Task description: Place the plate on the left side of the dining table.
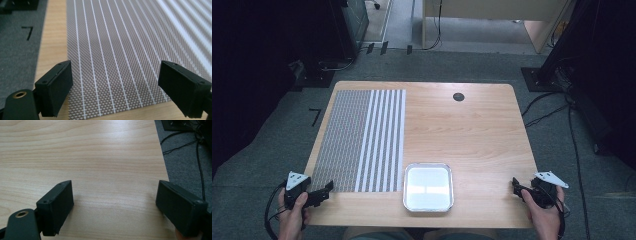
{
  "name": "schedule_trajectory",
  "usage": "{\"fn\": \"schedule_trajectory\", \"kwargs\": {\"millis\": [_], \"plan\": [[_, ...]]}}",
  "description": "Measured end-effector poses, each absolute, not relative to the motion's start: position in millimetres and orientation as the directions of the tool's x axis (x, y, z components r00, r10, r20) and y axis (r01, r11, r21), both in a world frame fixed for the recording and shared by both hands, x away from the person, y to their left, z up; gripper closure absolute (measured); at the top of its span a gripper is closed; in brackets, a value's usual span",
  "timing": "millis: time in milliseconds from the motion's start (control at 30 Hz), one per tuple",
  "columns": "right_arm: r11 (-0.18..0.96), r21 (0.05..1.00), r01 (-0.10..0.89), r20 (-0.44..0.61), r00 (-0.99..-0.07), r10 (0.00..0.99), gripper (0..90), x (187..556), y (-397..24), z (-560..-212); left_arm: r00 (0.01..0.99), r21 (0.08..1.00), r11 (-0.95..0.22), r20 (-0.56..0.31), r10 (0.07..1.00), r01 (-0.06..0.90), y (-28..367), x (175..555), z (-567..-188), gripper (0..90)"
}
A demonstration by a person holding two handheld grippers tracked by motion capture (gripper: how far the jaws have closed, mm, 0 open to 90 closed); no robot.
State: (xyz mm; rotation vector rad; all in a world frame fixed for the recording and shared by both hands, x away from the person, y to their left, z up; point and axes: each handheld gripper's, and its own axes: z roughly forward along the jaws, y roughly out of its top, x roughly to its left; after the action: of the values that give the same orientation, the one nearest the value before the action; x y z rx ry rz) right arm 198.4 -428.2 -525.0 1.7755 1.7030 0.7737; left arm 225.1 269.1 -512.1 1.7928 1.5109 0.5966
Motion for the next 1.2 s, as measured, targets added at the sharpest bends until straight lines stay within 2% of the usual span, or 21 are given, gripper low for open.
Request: {"fn": "schedule_trajectory", "kwargs": {"millis": [200,300,533,1200], "plan": [[-0.041,0.746,0.665,0.012,0.048,0.999,16.4,195.9,-421.0,-523.6,0.185,0.778,-0.013,-0.133,0.974,0.628,272.0,224.6,-507.1,10.6],[-0.057,0.755,0.653,0.031,0.052,0.998,16.4,195.6,-417.3,-520.1,0.183,0.778,-0.040,-0.097,0.978,0.627,266.7,224.8,-507.2,14.4],[-0.081,0.781,0.620,0.070,0.041,0.997,16.4,191.7,-404.7,-510.5,0.201,0.787,-0.079,-0.059,0.978,0.613,250.4,224.3,-501.9,14.2],[-0.076,0.802,0.593,0.110,-0.021,0.994,15.6,187.6,-371.1,-497.3,0.235,0.785,-0.080,-0.085,0.968,0.615,211.4,225.4,-495.4,13.6]]}}
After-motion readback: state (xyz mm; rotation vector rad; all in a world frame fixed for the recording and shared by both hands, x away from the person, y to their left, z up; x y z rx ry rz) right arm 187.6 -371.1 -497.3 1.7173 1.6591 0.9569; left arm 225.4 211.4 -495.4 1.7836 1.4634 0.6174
